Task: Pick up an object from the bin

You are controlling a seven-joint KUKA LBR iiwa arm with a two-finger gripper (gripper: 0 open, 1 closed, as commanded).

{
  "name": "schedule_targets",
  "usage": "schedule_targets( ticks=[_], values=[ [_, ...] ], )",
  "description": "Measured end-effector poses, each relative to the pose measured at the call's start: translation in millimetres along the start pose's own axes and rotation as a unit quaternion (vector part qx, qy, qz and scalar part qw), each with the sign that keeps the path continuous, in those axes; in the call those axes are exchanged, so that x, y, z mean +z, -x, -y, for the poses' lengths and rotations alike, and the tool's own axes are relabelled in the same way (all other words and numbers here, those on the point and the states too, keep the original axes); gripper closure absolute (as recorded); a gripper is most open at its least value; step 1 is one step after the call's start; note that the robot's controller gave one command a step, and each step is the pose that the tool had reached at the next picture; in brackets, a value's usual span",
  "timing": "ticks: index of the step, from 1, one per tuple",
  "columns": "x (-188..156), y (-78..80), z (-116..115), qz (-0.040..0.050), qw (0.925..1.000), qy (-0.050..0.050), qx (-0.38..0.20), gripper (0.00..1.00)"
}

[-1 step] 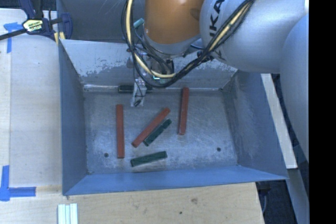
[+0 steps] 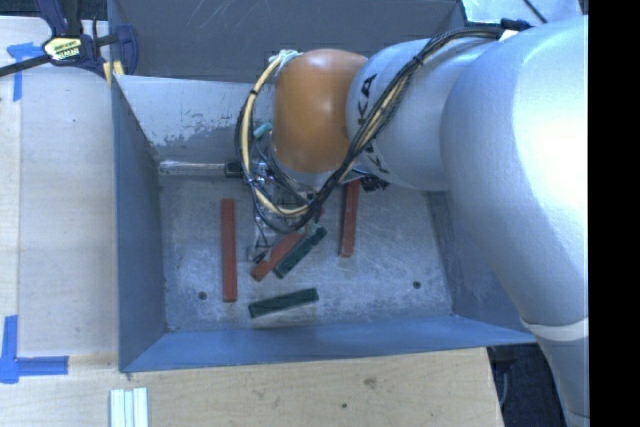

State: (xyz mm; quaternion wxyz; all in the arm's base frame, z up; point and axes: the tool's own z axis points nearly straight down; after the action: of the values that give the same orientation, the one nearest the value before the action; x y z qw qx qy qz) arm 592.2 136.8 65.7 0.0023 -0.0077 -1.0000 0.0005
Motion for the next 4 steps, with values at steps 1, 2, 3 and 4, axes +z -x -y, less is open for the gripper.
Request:
schedule_targets(
  ticks=[1,2,3,4],
  values=[
    [-4,-68.0,-83,0.0021,0.9929,0.002,-0.119,0.00],
    [-26,13.1,-26,0.0063,0.9993,0.000,-0.036,0.00],
    [-4,-57.2,60,0.0014,0.9990,0.000,-0.044,0.00],
    [-48,-8.4,131,0.0081,0.9992,-0.002,-0.038,0.00]
  ],
)
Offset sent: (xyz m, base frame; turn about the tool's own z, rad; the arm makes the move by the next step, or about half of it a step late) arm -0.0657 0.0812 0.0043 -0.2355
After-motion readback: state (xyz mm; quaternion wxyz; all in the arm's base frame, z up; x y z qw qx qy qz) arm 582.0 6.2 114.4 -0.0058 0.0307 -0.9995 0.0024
